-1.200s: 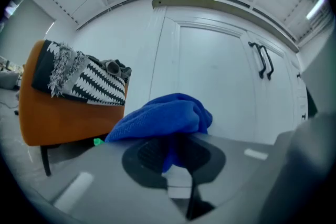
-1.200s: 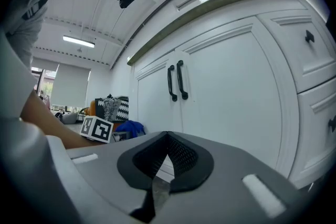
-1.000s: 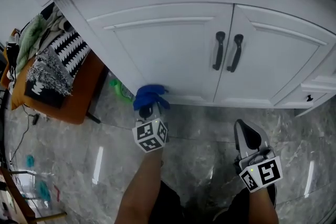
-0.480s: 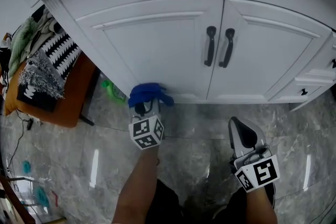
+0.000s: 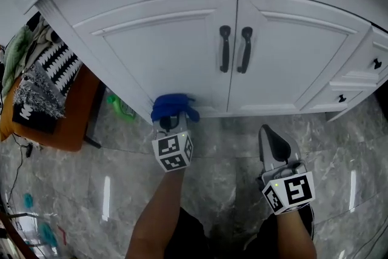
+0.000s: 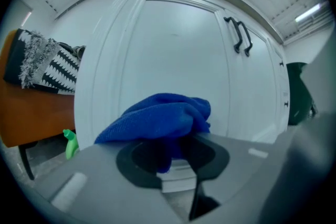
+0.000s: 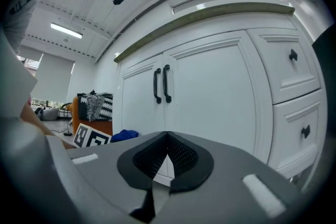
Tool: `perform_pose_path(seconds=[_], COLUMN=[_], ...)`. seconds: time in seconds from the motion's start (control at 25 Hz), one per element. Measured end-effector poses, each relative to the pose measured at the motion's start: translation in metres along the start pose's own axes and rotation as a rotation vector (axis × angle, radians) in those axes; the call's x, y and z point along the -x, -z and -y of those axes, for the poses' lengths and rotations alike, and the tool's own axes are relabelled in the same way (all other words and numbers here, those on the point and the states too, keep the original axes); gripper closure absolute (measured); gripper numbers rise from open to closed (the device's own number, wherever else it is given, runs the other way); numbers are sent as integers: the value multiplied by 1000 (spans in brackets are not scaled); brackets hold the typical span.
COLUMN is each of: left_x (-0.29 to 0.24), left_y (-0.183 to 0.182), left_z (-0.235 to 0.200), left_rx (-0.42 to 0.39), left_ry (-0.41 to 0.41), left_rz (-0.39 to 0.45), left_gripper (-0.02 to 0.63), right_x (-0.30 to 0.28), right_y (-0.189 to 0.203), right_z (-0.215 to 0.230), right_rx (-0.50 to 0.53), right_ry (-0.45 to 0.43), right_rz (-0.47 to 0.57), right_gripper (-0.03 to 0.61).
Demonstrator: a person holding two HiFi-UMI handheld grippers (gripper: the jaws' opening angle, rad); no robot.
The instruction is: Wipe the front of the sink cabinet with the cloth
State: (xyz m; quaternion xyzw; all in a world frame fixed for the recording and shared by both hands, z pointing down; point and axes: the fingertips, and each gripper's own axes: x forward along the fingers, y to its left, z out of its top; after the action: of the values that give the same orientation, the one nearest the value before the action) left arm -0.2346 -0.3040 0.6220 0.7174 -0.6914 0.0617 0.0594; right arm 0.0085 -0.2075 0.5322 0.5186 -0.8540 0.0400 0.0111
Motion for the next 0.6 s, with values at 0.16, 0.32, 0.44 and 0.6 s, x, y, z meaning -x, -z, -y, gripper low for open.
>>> perform_pose_path(seconds=[0.16,0.32,0.44,0.6], left_x=[-4,-7,-9,-11], left_y=[3,5,7,12], left_z=[35,48,56,75], left_rx=[-49,-22,2,-24], left_ry=[63,57,49,79], left_rz=[-13,-28,-41,-60], left_gripper=[502,502,502,502], right_x=[-1,4,8,14], right_y=[10,11,9,3], right_z=[17,24,29,35], right_rx=[-34,-36,-41,-35], right_ry=[85,114,126,135], right_rz=[-39,-43,-36,-25], right_gripper=[578,578,578,578])
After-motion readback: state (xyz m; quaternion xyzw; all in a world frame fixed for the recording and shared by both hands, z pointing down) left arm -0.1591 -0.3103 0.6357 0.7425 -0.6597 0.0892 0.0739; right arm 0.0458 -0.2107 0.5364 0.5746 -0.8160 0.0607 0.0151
